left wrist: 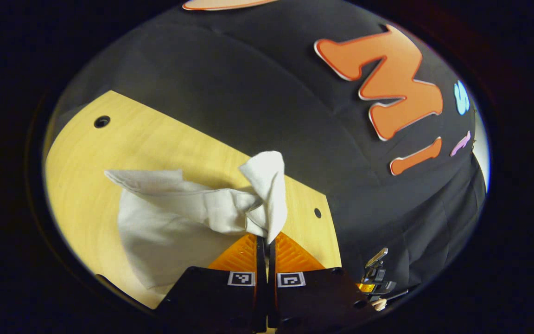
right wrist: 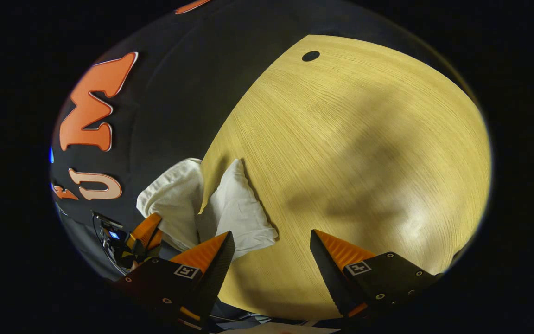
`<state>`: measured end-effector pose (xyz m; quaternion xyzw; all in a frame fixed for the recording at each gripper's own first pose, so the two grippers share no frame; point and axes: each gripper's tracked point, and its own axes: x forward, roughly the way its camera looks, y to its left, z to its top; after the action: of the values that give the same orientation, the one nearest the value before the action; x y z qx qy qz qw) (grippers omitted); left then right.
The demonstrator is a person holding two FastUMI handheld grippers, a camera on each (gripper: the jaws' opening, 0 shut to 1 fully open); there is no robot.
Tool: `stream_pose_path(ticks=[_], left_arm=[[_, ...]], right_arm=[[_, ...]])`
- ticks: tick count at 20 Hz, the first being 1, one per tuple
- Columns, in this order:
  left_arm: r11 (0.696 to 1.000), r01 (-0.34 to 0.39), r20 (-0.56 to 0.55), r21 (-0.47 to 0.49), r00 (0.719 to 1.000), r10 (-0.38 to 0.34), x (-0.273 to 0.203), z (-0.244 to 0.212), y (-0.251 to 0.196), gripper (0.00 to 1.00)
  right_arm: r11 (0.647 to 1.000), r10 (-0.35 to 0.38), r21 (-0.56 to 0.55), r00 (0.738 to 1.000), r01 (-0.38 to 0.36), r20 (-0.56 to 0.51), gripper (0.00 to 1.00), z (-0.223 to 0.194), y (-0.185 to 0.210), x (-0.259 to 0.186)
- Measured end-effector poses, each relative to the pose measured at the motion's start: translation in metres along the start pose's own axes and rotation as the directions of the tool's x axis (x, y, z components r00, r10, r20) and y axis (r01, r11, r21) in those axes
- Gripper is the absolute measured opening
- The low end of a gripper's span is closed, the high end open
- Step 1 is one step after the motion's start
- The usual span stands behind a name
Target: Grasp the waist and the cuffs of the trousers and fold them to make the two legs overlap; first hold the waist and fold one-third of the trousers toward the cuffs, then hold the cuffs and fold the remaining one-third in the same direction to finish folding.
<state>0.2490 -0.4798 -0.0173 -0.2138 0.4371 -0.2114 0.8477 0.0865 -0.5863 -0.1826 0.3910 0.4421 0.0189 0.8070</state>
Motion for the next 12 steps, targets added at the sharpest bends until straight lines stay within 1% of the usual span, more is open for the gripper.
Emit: stream_pose_path(ticks=[3,5,8,9,10,11,12], left_arm=[[1.000,0.010,-0.084,0.019,0.996,-0.009,0.040,-0.042,-0.023,0.04],[0.999,0.009,-0.139,0.048,0.990,-0.002,0.060,-0.069,-0.036,0.04],[0.994,-0.028,-0.222,0.103,0.974,0.051,0.086,-0.102,-0.047,0.04],[0.992,-0.045,-0.255,0.119,0.964,0.075,0.092,-0.110,-0.046,0.04],[0.991,-0.047,-0.278,0.122,0.957,0.080,0.095,-0.114,-0.041,0.05],[0.992,-0.044,-0.297,0.116,0.952,0.076,0.100,-0.118,-0.044,0.09],[0.995,-0.026,-0.311,0.099,0.949,0.056,0.105,-0.130,-0.049,0.31]], right_arm=[[1.000,0.007,0.006,1.000,-0.006,-0.015,0.98,0.001,-0.004,0.000],[1.000,0.007,0.004,1.000,-0.007,-0.023,0.98,-0.001,-0.008,-0.001],[1.000,0.004,0.009,1.000,-0.003,-0.025,0.98,-0.001,-0.015,-0.002],[1.000,0.002,0.011,1.000,-0.002,-0.023,0.98,-0.001,-0.017,-0.003],[1.000,-0.001,0.012,1.000,0.001,-0.019,0.98,0.001,-0.020,-0.005],[1.000,-0.005,0.015,1.000,0.005,-0.013,0.98,0.003,-0.023,-0.008],[1.000,-0.011,0.017,1.000,0.012,-0.008,0.98,0.005,-0.024,-0.011]])
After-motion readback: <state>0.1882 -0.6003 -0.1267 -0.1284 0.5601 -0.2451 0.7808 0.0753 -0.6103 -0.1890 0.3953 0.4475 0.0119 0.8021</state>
